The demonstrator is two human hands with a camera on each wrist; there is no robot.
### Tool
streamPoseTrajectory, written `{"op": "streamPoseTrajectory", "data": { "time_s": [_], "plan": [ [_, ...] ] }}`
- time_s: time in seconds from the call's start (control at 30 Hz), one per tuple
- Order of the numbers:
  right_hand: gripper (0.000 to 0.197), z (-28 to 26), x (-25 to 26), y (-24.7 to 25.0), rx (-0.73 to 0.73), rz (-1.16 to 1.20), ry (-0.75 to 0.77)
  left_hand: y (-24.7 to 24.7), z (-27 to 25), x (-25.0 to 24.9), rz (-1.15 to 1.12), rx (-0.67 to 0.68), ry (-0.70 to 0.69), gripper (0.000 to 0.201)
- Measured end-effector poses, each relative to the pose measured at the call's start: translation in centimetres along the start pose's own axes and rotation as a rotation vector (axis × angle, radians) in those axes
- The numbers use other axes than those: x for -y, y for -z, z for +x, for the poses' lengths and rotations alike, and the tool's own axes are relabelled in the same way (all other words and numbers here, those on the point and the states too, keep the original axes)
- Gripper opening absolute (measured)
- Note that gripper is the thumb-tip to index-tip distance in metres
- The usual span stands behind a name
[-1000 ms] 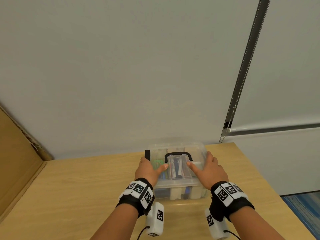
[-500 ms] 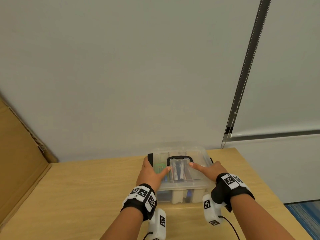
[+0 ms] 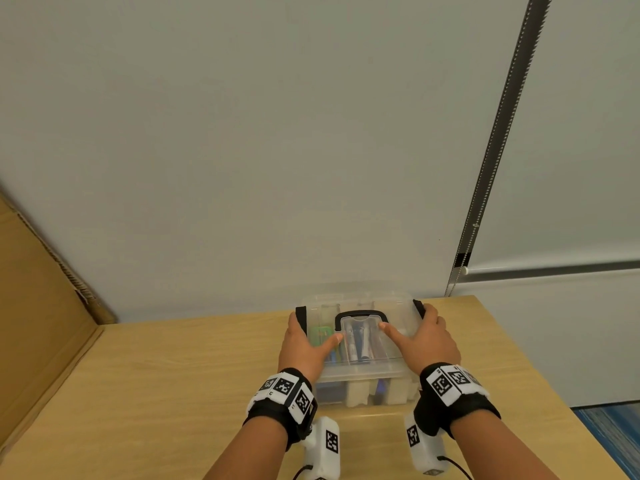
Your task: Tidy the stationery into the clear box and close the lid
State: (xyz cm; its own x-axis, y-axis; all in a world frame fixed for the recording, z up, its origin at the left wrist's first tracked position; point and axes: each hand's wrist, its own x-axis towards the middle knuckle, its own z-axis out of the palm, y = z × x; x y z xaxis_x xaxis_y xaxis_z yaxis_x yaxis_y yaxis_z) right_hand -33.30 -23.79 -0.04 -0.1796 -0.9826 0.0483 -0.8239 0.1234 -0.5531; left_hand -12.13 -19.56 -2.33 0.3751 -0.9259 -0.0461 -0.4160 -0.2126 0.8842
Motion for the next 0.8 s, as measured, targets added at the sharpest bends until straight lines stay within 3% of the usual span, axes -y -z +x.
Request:
{"op": "streamPoseTrajectory", "data": {
  "time_s": [0.13,0.23,0.4,0.53,0.63,0.8],
  "plan": [
    [0.117,1.2,-0.6,0.2,0.095,0.016,-0.062,0.0,0.1,0.3,-0.007,-0.004,-0.002,0.117],
    [0.113,2.1,-0.8,0.5,0.154,0.031,-0.106,-0.1,0.2,0.4,-0.015,-0.003,-0.01,0.111],
    [0.095,1.7,-0.3,-0.4,0.06,-0.069,-0.089,-0.4,0.5,0.7,-0.013,-0.005,-0.007,0.107],
    [0.089,1.6,0.2,-0.5,0.062,-0.195,-0.055,-0.5,0.9,1.0,0.008,-0.01,0.006,0.115],
    [0.086,1.5,0.6,-0.4,0.072,-0.3,-0.004,-0.6,1.0,1.0,0.033,-0.023,0.018,0.106],
    [0.09,1.8,0.1,-0.3,0.089,-0.214,0.017,-0.3,1.0,0.7,0.094,-0.021,0.017,0.102]
  ]
}}
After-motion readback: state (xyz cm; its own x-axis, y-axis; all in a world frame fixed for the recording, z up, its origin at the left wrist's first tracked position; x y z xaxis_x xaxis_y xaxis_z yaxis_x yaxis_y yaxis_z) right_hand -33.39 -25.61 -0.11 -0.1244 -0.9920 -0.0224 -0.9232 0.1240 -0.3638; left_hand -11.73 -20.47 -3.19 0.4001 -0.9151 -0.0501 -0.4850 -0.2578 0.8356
